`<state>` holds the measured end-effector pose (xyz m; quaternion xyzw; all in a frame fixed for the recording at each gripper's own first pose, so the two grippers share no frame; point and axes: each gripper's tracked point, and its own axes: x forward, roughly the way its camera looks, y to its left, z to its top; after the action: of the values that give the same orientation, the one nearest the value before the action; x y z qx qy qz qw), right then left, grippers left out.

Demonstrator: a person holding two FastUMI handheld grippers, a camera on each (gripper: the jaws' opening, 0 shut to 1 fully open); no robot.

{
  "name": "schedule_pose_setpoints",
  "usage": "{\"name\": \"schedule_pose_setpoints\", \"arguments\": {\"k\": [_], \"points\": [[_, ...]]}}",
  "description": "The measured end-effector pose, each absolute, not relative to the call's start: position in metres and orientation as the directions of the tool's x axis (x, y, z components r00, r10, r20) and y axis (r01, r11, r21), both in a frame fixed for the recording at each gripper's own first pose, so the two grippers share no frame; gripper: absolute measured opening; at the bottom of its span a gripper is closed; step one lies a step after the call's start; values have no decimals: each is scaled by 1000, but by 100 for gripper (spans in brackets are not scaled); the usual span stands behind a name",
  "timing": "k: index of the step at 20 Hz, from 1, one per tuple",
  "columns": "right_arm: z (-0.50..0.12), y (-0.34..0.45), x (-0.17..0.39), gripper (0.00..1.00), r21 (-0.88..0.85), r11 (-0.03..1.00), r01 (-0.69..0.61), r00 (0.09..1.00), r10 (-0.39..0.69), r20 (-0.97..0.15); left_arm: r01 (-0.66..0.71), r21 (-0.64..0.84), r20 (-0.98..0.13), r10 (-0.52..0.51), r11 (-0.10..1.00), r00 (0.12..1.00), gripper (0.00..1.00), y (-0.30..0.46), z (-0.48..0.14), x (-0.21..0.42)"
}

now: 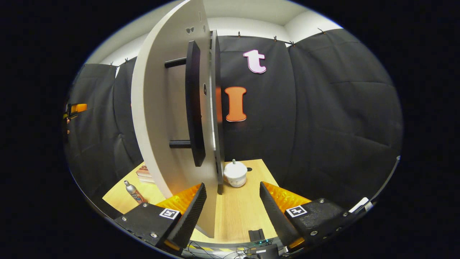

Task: Open the cabinet door with the right hand, grasp the bottle in the cabinet with the left hand and place it on the coaster, then close the cabinet door with the right hand.

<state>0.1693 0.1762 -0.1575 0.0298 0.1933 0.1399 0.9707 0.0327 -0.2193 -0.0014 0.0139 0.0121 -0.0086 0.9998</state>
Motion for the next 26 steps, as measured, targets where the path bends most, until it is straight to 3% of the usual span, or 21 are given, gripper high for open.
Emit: {"name": "schedule_pose_setpoints", "arguments": {"k": [1, 2, 4, 14, 16, 18, 26], "points": [[-157, 178, 168, 98, 107, 958, -265, 886, 286, -366, 19, 27, -23, -19, 999, 1000, 93, -216, 0, 33], [-156, 177, 166, 90, 100, 958, -269, 886, 287, -365, 19, 29, -20, -19, 999, 1000, 93, -213, 1, 32], [-157, 181, 167, 89, 98, 954, -282, 882, 298, -365, 20, 23, -14, -19, 1000, 1000, 93, -208, 2, 35], [-156, 221, 154, 89, 148, 914, -378, 837, 406, -367, 70, 15, -17, -69, 997, 997, 90, -178, 4, 66], [-156, 230, 154, 89, 154, 909, -388, 833, 417, -363, 71, 18, -9, -71, 997, 997, 95, -168, 7, 72], [-155, 236, 154, 89, 159, 905, -394, 830, 425, -360, 79, 20, -7, -79, 997, 997, 90, -161, 6, 76], [-148, 261, 167, 89, 157, 895, -418, 835, 447, -321, 96, 45, -27, -95, 994, 995, 95, -128, -10, 102]]}}
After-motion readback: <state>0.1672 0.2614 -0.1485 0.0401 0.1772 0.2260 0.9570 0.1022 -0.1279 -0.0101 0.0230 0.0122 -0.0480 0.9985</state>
